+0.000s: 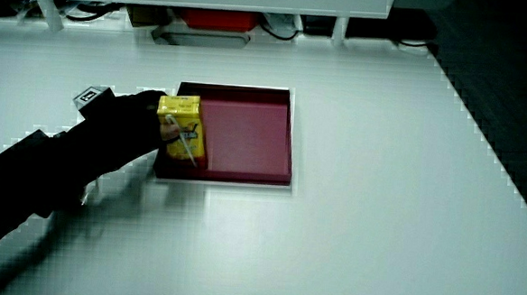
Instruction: Place ice redtea
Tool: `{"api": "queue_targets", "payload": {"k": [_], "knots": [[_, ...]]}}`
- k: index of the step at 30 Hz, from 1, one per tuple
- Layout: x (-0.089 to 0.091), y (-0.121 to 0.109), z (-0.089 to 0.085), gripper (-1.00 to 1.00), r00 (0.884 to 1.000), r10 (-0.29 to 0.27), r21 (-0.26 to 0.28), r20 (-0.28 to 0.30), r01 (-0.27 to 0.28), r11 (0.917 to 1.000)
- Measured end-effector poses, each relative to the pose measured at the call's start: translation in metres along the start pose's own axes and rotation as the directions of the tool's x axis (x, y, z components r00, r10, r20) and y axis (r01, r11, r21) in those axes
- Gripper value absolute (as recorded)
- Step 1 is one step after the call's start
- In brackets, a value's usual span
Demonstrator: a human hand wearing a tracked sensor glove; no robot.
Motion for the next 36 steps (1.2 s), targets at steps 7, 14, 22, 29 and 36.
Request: {"api": "queue_targets", "payload": {"k": [7, 14, 22, 29, 36], "knots": [[-0.002, 0.000, 0.000, -0.30, 1.000, 0.000, -0.001, 0.005, 0.000, 1.0000], [-0.001, 0.000, 0.000, -0.52, 1.000, -0.001, 0.000, 0.015, 0.002, 1.0000], [0.005, -0.007, 0.003, -0.76, 0.995, 0.030, 0.014, 0.093, -0.032, 0.9994], [0.032, -0.019, 0.019, -0.97, 0.998, 0.040, -0.001, 0.044, -0.040, 0.9992], [0.057, -0.034, 0.032, -1.00, 0.996, 0.081, -0.094, -0.037, -0.084, 0.9920]]}}
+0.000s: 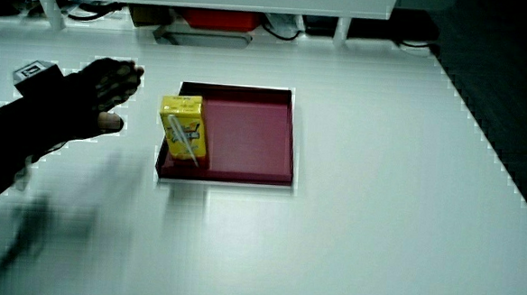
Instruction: Place ice redtea
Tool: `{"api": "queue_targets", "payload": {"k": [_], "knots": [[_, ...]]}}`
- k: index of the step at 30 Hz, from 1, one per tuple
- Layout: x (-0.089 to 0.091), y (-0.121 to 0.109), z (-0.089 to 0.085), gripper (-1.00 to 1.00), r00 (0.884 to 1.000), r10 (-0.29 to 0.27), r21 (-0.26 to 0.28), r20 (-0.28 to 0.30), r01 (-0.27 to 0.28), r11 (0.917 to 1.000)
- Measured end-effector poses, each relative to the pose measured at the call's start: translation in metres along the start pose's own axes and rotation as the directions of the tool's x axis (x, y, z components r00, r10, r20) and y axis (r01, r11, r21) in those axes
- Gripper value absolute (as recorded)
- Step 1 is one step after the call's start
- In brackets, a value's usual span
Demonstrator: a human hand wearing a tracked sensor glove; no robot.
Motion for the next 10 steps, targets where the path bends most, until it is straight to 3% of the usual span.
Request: {"api": "queue_targets", "payload": {"k": [2, 6, 10], "knots": [[0.008, -0.005, 0.003, -1.00, 1.000, 0.020, -0.025, -0.024, -0.020, 0.9995], [0.004, -0.019, 0.018, -1.00, 0.993, 0.040, -0.026, -0.107, -0.043, 0.9987], [0.005, -0.036, 0.028, -1.00, 0.991, 0.048, -0.053, -0.127, -0.055, 0.9971]]}}
